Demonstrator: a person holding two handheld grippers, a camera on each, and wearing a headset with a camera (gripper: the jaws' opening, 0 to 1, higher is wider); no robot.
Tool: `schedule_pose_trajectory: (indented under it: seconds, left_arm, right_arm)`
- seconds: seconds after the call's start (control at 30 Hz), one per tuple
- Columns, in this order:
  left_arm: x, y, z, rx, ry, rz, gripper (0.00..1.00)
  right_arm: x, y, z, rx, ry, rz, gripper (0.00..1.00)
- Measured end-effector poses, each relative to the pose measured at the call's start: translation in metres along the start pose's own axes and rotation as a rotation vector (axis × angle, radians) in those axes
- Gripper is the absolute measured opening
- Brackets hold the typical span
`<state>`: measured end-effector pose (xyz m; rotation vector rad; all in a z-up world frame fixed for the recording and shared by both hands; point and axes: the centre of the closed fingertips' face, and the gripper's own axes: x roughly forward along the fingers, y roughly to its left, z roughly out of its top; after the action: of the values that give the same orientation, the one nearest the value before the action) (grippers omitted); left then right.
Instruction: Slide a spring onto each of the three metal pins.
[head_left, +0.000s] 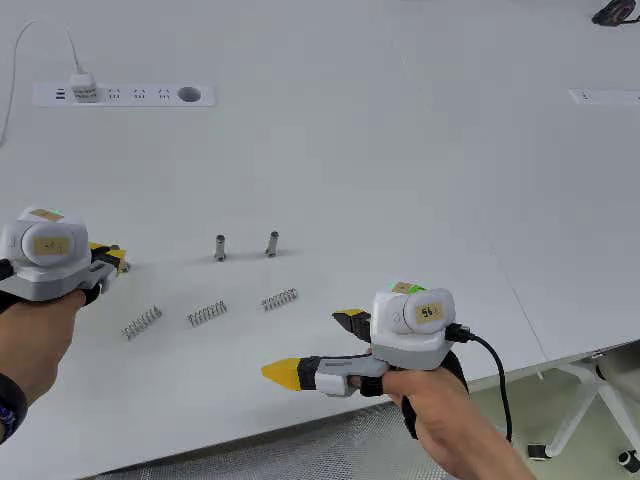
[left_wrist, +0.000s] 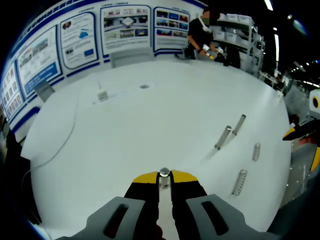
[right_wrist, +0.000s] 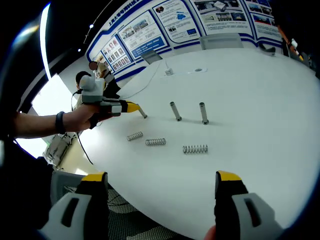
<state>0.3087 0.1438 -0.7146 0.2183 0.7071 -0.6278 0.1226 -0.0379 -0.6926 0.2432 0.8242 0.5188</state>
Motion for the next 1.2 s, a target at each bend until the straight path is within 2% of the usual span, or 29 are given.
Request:
schedule_pose_trajectory:
  seconds: [0.53,1.07,1.2]
  left_arm:
    - [0.001,0.0005,-0.0006,0.004,0.003,-0.001,0.08]
    - [0.0044,0.0009,-0.0058,0.003,0.016,0.004,0.08]
    - [0.005,0.0005,-0.0093,0.022,0.028,0.007,0.08]
  right_arm:
    - [-0.0003,-0.0013,-0.0015,0.004,0.002,-0.003,0.89]
    - [-0.0011,-0.0023,-0.0006,0.009,-0.004,-0.007,0.89]
    - [-0.0011,-0.0026,-0.0006,0.01,-0.004,-0.009,0.89]
